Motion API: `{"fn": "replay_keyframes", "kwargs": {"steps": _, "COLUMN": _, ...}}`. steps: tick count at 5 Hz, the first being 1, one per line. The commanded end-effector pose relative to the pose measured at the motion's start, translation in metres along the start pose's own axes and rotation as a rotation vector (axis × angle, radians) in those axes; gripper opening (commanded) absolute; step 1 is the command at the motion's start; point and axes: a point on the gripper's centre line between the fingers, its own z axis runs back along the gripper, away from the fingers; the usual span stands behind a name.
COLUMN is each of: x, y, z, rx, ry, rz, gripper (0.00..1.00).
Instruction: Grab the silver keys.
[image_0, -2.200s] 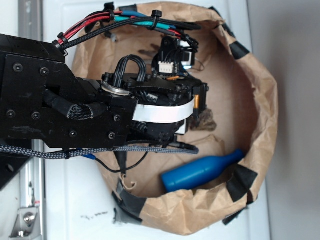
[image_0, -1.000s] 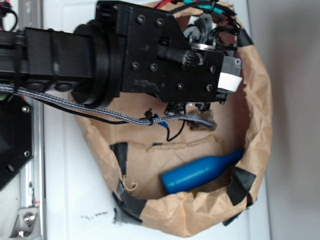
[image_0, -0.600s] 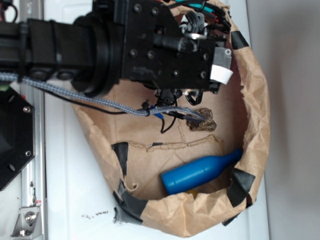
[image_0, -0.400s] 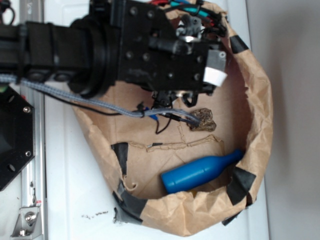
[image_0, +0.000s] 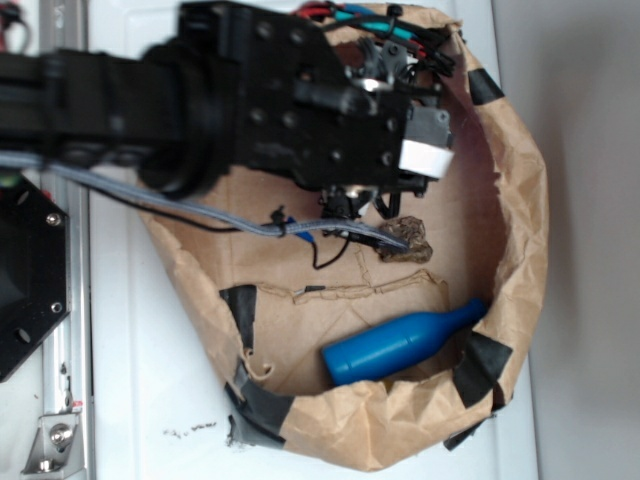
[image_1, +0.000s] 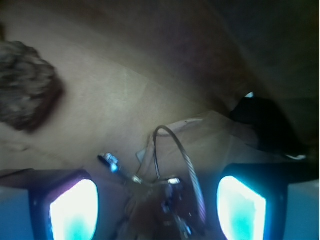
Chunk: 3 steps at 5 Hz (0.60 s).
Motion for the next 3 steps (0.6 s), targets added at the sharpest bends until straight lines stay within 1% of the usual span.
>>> {"fn": "replay_keyframes", "kwargs": {"steps": 1, "x": 0.0143, "y": 0.0030, "z": -0.0021, "rx": 0.080, "ry": -0.046, "rz": 0.062, "gripper": 0.00}}
{"fn": "replay_keyframes", "kwargs": {"steps": 2, "x": 0.0152, "y": 0.0039, "z": 0.0009, "rx": 0.079, "ry": -0.063, "rz": 0.074, "gripper": 0.00}}
{"fn": "replay_keyframes", "kwargs": {"steps": 3, "x": 0.0140, "y": 0.0024, "z": -0.0013, "rx": 0.091, "ry": -0.075, "rz": 0.074, "gripper": 0.00}}
